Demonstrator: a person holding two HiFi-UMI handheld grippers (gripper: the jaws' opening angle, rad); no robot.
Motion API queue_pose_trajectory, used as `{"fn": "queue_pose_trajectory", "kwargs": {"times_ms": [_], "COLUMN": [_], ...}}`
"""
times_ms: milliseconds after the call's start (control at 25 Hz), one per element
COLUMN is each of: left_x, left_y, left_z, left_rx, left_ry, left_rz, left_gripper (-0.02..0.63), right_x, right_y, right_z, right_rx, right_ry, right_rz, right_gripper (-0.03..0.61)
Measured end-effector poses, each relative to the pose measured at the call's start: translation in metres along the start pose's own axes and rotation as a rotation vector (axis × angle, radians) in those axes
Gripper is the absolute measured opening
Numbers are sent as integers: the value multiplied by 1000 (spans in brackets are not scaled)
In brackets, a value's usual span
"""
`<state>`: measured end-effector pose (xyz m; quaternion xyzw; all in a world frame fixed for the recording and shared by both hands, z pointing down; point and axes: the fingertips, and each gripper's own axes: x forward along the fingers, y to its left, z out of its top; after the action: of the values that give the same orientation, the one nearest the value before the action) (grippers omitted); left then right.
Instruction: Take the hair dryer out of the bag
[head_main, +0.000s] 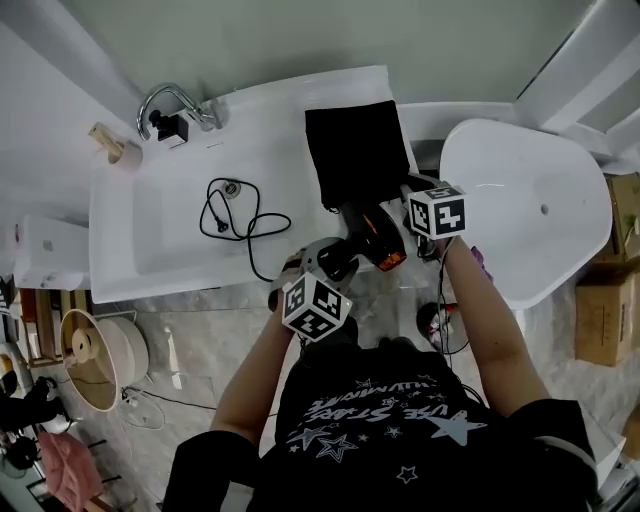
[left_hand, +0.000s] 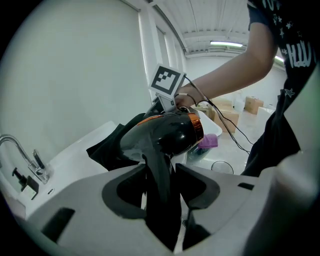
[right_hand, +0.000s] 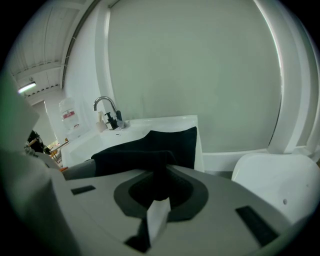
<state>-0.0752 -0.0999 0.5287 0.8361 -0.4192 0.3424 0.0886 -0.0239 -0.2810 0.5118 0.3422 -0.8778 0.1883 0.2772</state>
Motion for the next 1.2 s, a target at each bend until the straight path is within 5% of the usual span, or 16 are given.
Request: {"fn": "queue_pose_trajectory", "kwargs": {"times_ms": [680, 1200], "left_x": [-21, -37], "left_y": [-50, -83], "left_z": [20, 27], "left_rx": [-30, 22], "left_ry": [-61, -100], "left_rz": [103, 129], "left_gripper": [193, 192], "right_x": [-3, 3], "right_y": [-11, -27], "right_z": [-6, -4], "right_rx": [-57, -75], "right_ry": [7, 42], "right_rz": [11, -54], "right_gripper": [23, 23]}}
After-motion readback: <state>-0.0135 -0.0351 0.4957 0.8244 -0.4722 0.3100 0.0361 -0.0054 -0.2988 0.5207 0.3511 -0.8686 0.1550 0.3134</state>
